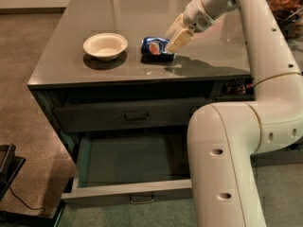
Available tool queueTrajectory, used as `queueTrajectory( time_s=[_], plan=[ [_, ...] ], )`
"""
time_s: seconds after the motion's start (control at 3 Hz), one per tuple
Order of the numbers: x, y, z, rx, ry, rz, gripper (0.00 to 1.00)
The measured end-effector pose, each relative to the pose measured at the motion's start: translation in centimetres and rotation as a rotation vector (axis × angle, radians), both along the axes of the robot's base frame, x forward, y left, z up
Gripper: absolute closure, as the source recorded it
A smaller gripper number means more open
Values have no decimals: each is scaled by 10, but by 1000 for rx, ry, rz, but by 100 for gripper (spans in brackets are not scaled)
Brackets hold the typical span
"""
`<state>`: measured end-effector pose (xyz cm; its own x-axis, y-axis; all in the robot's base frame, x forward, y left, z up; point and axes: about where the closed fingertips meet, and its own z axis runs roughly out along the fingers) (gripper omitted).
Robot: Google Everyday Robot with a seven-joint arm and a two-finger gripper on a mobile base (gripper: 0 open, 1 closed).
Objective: Place pepsi can into middle drawer
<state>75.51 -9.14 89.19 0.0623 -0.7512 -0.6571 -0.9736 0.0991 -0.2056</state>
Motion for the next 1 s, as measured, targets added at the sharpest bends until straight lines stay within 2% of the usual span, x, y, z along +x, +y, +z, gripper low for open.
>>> queueTrajectory(
  time_s=[0.33, 0.67, 1.0],
  plan=[
    [4, 4, -5, 2, -3, 3, 0],
    [7, 7, -7, 14, -2, 2, 0],
    [16, 6, -11, 32, -4, -38, 0]
  ],
)
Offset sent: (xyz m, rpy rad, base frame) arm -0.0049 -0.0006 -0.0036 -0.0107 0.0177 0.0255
